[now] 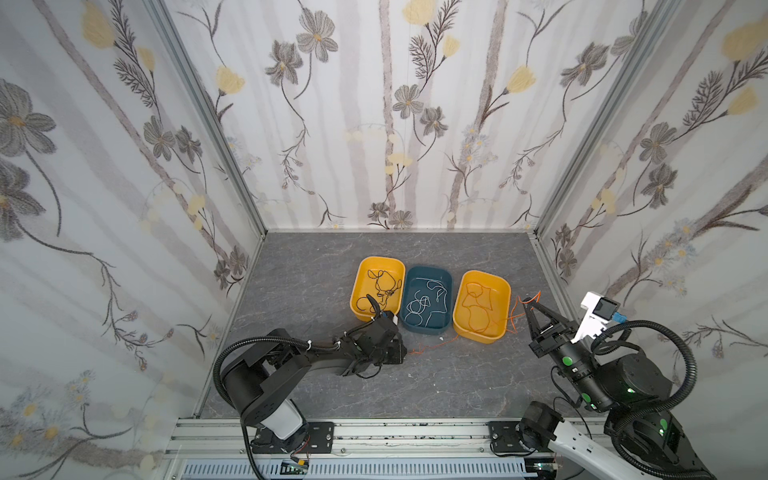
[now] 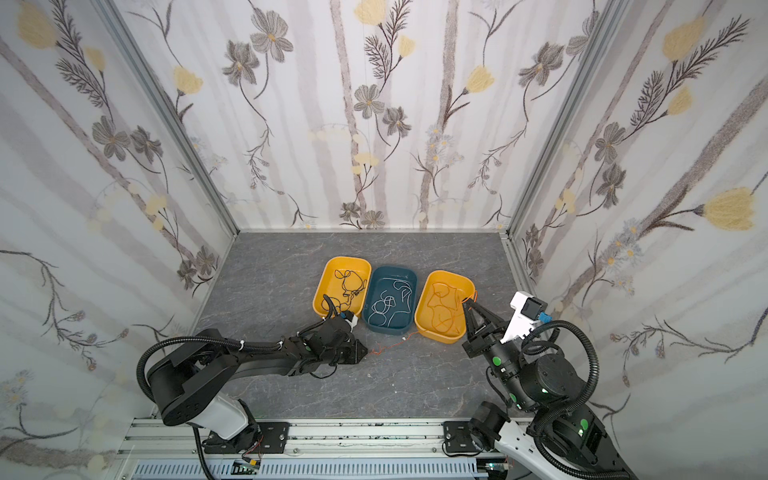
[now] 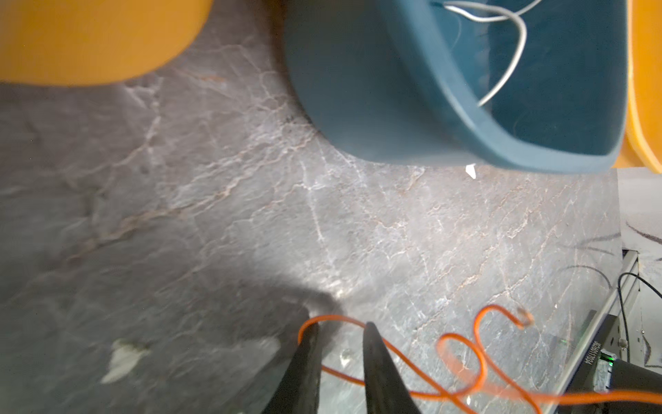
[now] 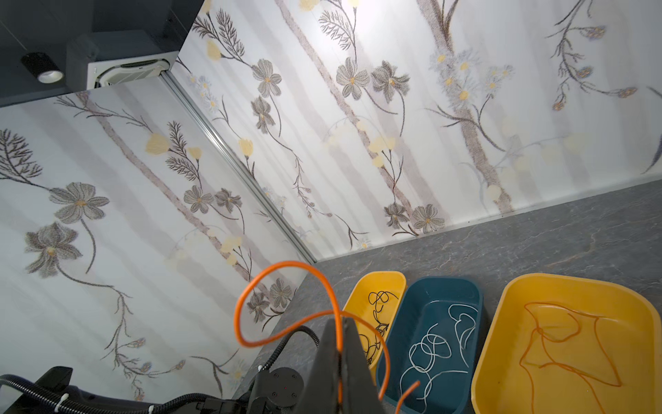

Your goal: Untangle the cables

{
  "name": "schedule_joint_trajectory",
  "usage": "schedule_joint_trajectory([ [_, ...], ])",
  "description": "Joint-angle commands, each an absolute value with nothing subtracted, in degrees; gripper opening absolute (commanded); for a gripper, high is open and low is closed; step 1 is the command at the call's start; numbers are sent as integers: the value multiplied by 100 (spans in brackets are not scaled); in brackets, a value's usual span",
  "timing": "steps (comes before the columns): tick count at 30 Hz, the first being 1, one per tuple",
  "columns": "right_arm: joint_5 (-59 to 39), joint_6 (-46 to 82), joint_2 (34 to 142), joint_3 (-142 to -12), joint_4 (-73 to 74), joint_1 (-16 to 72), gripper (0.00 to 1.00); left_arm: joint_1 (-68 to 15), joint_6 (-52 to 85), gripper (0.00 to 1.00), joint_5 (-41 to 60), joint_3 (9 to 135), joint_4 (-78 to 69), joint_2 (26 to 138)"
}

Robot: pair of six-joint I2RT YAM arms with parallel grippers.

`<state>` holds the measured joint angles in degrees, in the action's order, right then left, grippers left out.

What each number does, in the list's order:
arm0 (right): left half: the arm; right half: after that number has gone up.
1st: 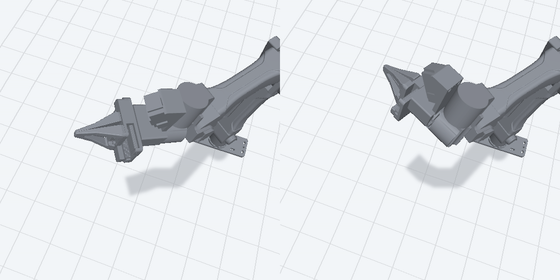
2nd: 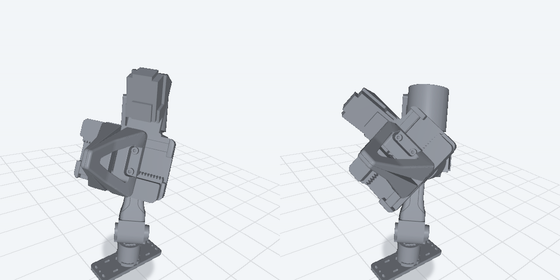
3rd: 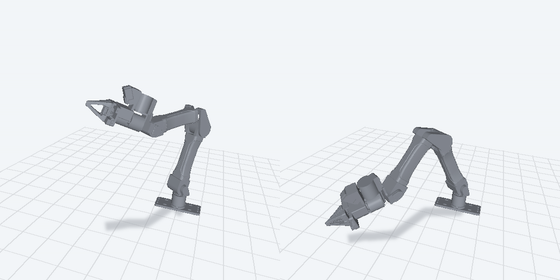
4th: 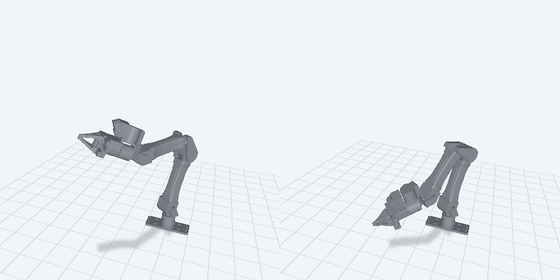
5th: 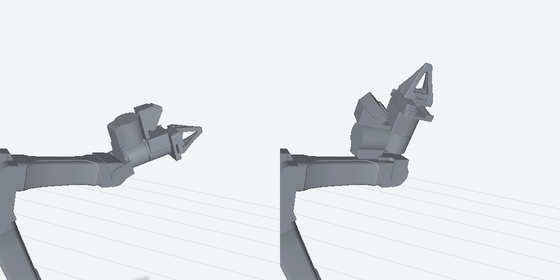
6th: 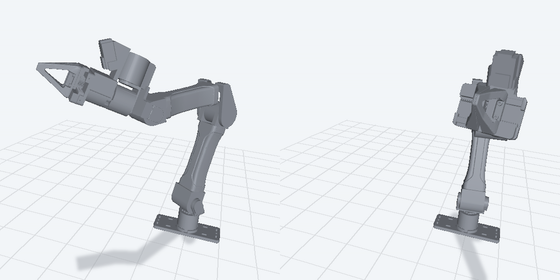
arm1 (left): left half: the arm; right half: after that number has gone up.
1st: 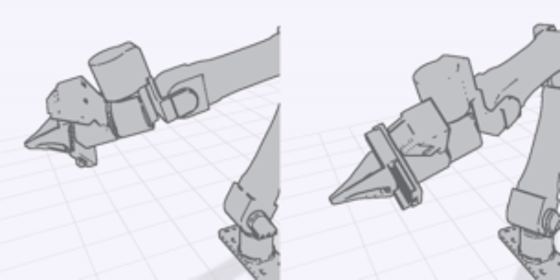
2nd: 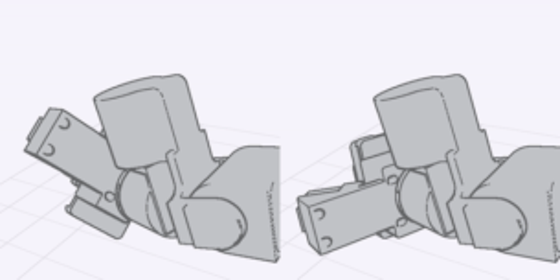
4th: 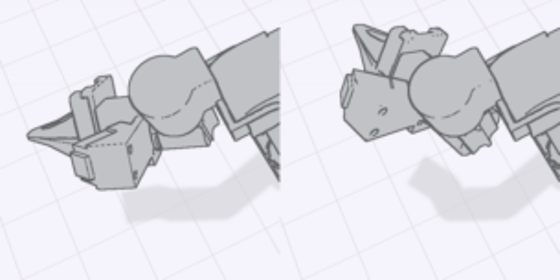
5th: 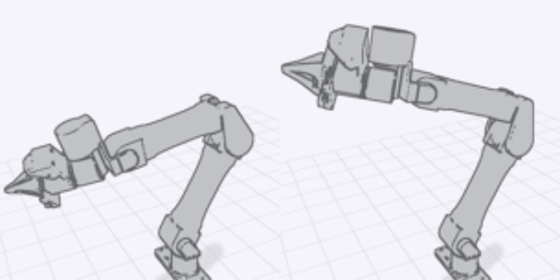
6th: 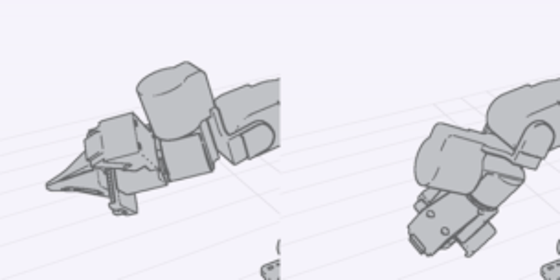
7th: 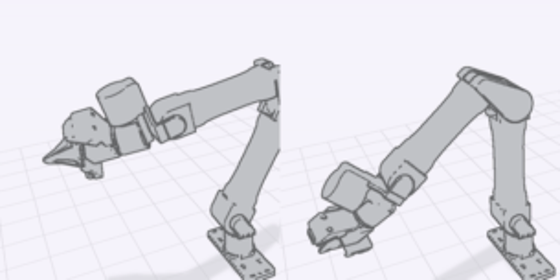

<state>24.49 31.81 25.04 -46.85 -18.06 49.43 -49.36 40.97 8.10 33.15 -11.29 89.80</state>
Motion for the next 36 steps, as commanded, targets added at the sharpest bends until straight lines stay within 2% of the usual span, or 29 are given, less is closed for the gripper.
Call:
schedule_joint_trajectory([
  [1, 2857, 3057, 2461, -4759, -2042, 4939, 0, -4869, 4141, 24, 466, 3206, 49, 8874],
  [10, 3033, 3062, 2615, -4677, -2226, 4939, 0, -4748, 4066, 24, 367, 3041, 310, 8232],
  [19, 4302, 3312, 2672, -4807, -2757, 4942, 0, -4478, 4102, 24, 125, 2542, 583, 7301],
  [25, 4587, 3399, 2900, -4826, -2931, 4883, 0, -4286, 4134, 24, 265, 2444, 618, 6947],
  [29, 4436, 3362, 3023, -4766, -2927, 4775, 0, -4175, 4196, 29, 519, 2404, 398, 6708],
  [36, 3319, 3160, 3474, -4567, -2467, 4574, 0, -4164, 4069, 32, 758, 2532, 325, 6623],
])
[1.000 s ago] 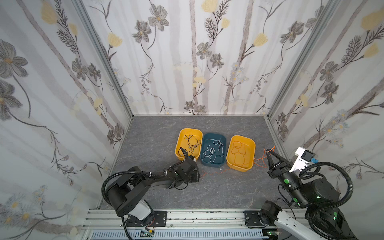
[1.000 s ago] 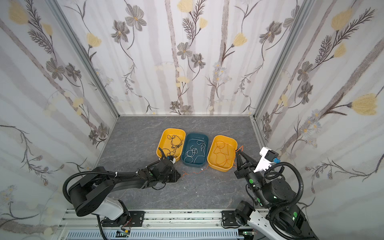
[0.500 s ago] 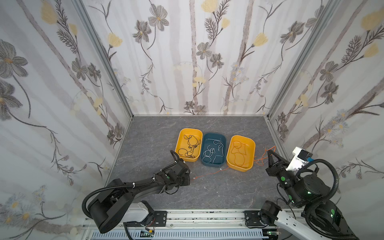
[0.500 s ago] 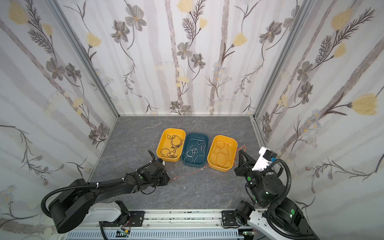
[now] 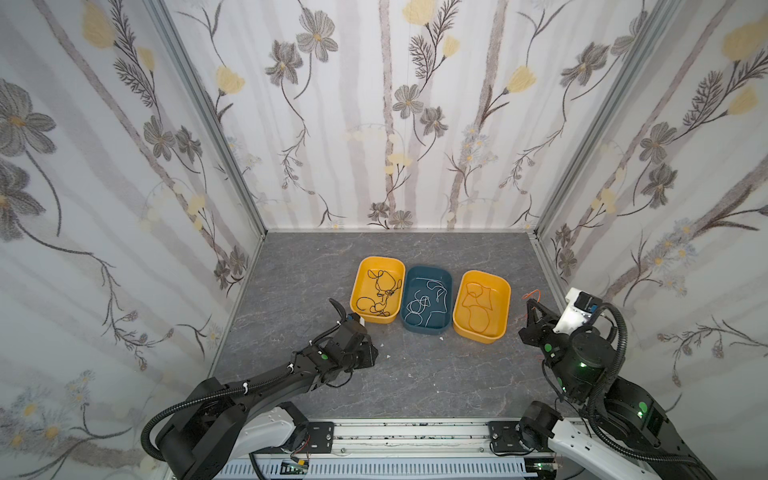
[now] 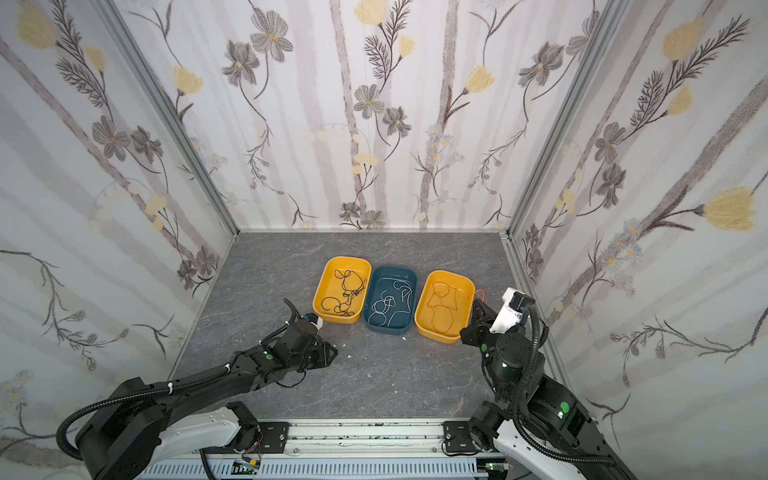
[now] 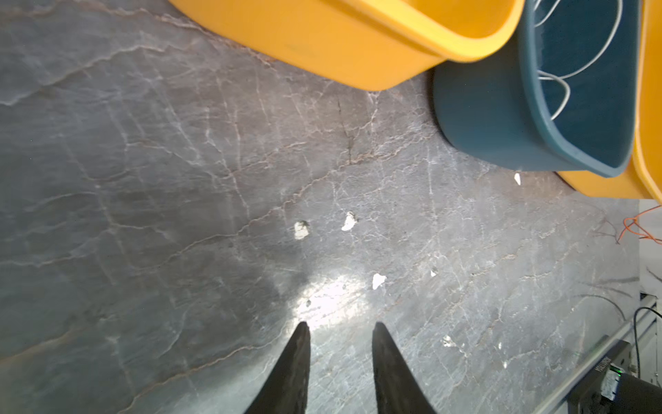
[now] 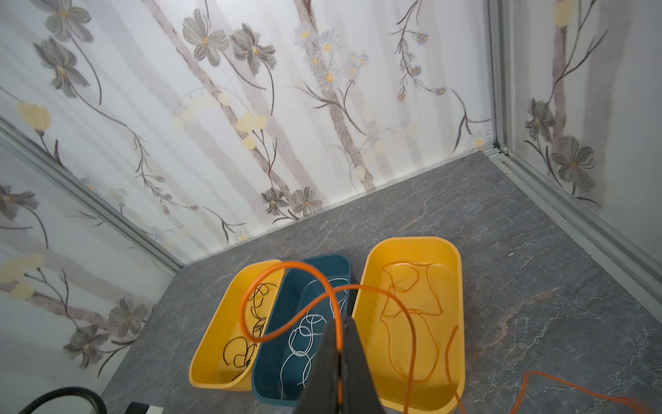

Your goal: Untangle the cables

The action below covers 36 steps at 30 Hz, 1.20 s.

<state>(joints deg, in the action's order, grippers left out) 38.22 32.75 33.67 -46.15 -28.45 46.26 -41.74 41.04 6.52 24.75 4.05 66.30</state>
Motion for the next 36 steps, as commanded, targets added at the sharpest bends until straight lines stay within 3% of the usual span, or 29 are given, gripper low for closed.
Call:
schedule_joint_trajectory([
  [1, 3209, 3127, 3531, -4563, -2401, 4532, 0, -4159, 4078, 32, 760, 2531, 319, 6627],
  [17, 2007, 2649, 4228, -5524, -1816, 4166, 0, -4175, 3810, 41, 1419, 2729, -118, 6405],
  [36, 1760, 1805, 5574, -7386, -1468, 3726, 0, -4201, 3814, 42, 1521, 2699, -440, 6595],
])
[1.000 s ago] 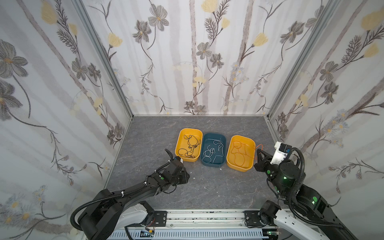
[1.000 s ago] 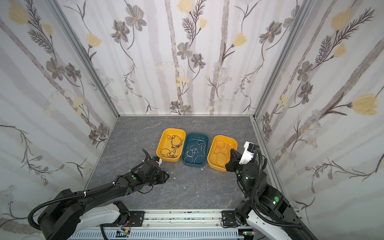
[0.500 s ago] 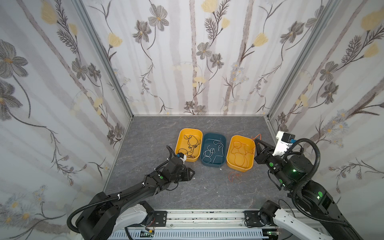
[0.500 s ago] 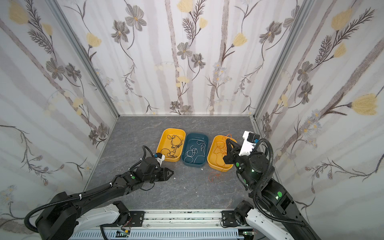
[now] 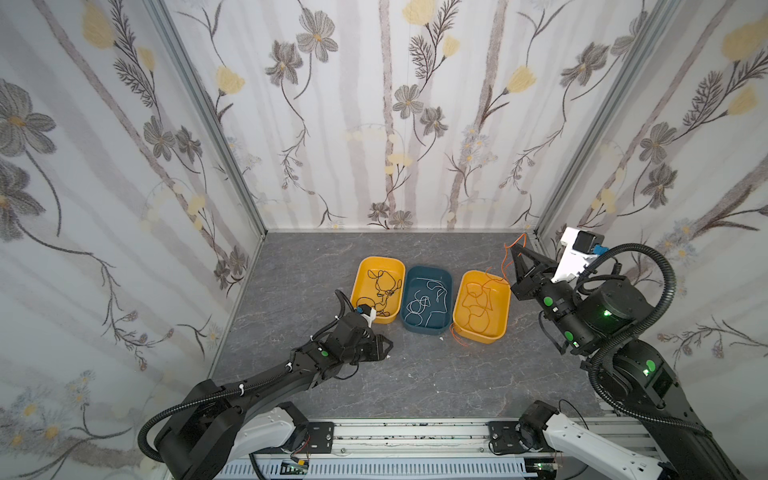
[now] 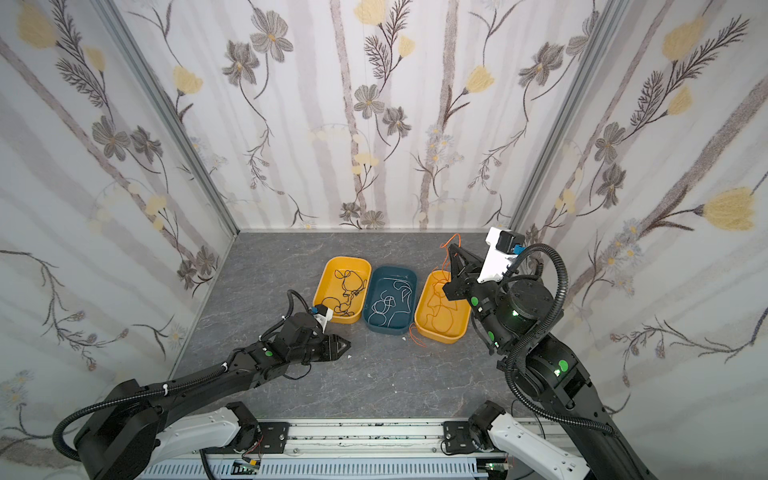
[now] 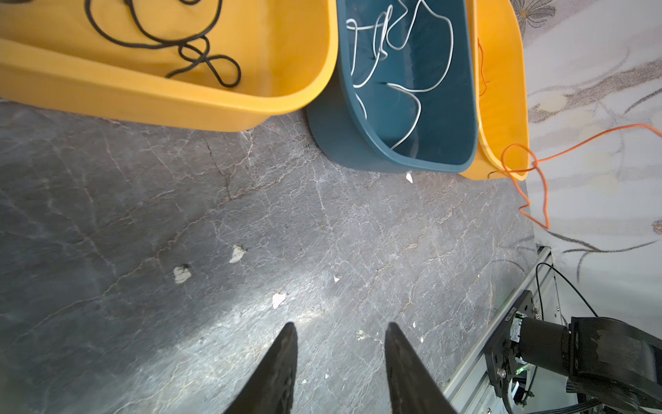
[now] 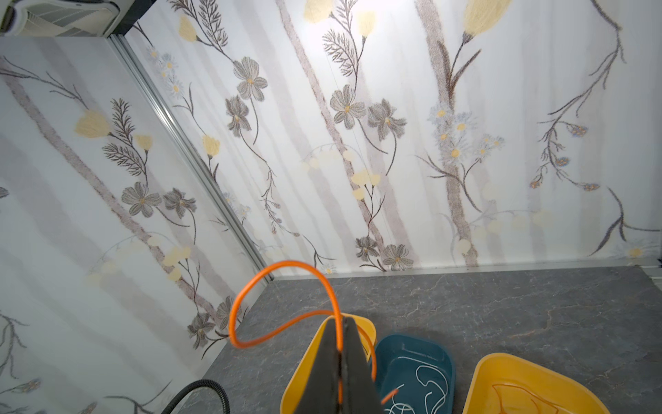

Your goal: Untangle the cables

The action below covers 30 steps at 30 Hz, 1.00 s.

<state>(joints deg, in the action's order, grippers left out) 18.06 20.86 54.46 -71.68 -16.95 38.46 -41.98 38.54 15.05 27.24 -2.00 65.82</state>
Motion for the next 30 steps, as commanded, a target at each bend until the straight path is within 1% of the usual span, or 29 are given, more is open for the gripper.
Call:
schedule_joint_trajectory([
  [1, 1727, 1781, 5640, -7480, -1461, 3641, 0, -4203, 3823, 42, 1521, 2681, -448, 6601],
  [9, 1091, 1660, 6176, -7989, -1311, 2774, 0, -4206, 3850, 42, 1476, 2593, -526, 6605],
  [14, 627, 1626, 6470, -7969, -1064, 2282, 0, -4201, 3850, 43, 1450, 2569, -523, 6601],
  [21, 536, 1706, 6692, -7226, -728, 1936, 0, -4201, 3841, 43, 1389, 2516, -493, 6568],
  [30, 503, 2040, 6841, -5952, -536, 1850, 0, -4198, 3813, 43, 1360, 2501, -447, 6582],
])
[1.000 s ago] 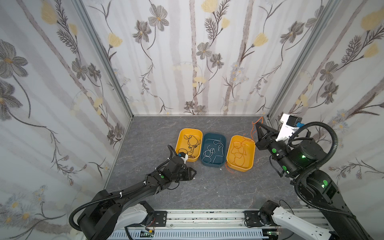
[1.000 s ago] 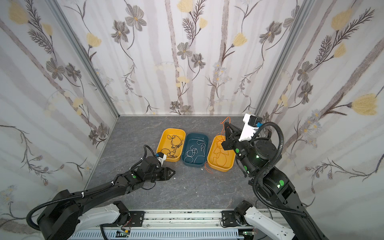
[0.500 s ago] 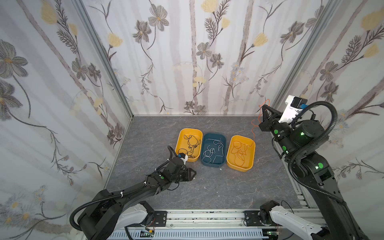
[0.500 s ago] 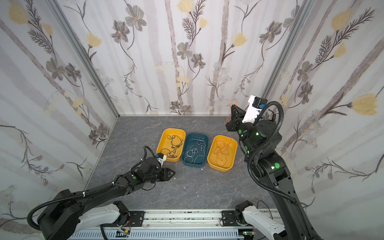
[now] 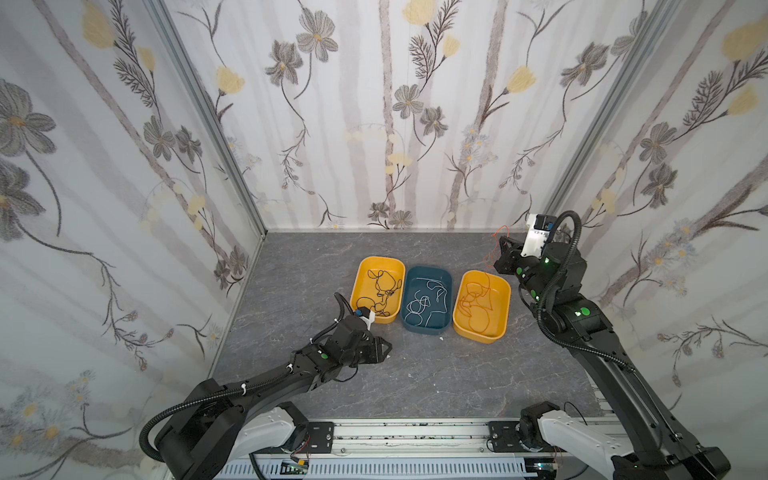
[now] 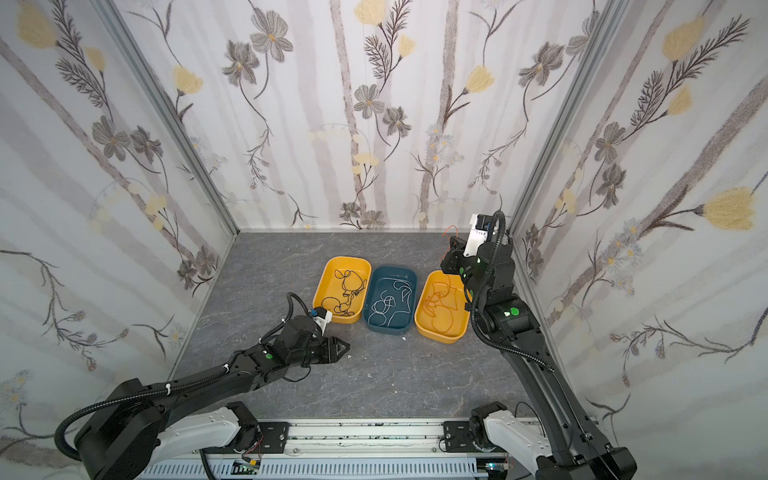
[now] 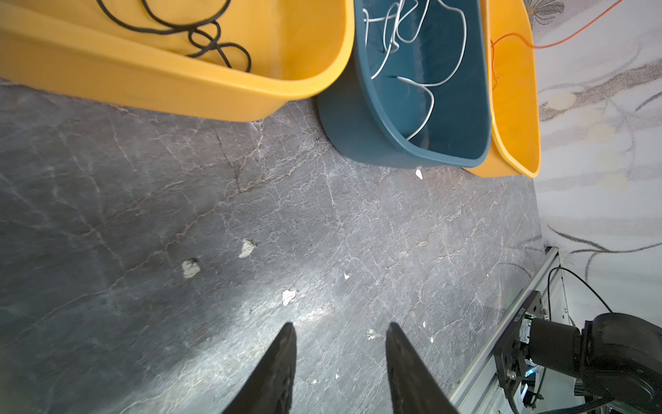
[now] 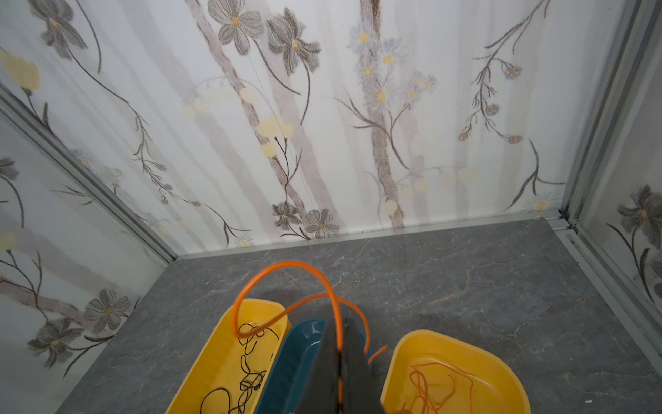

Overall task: Untangle the cables
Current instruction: 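Lower the orange strands into the yellow tub and open the right gripper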

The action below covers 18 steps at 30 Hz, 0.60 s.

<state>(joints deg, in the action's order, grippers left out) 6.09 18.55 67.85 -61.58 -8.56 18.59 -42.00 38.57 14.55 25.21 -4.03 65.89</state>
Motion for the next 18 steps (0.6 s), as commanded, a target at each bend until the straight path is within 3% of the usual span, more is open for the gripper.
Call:
schedule_joint_trajectory([
  [1, 501, 2077, 6870, -5855, -536, 1846, 0, -4193, 3806, 43, 1362, 2512, -455, 6598],
  [12, -68, 2604, 7664, -4519, -128, 1580, 1, -4192, 3823, 43, 1347, 2480, -405, 6494],
  [18, 94, 2810, 7918, -3917, -183, 1517, 4, -4191, 3849, 43, 1218, 2422, -295, 6262],
])
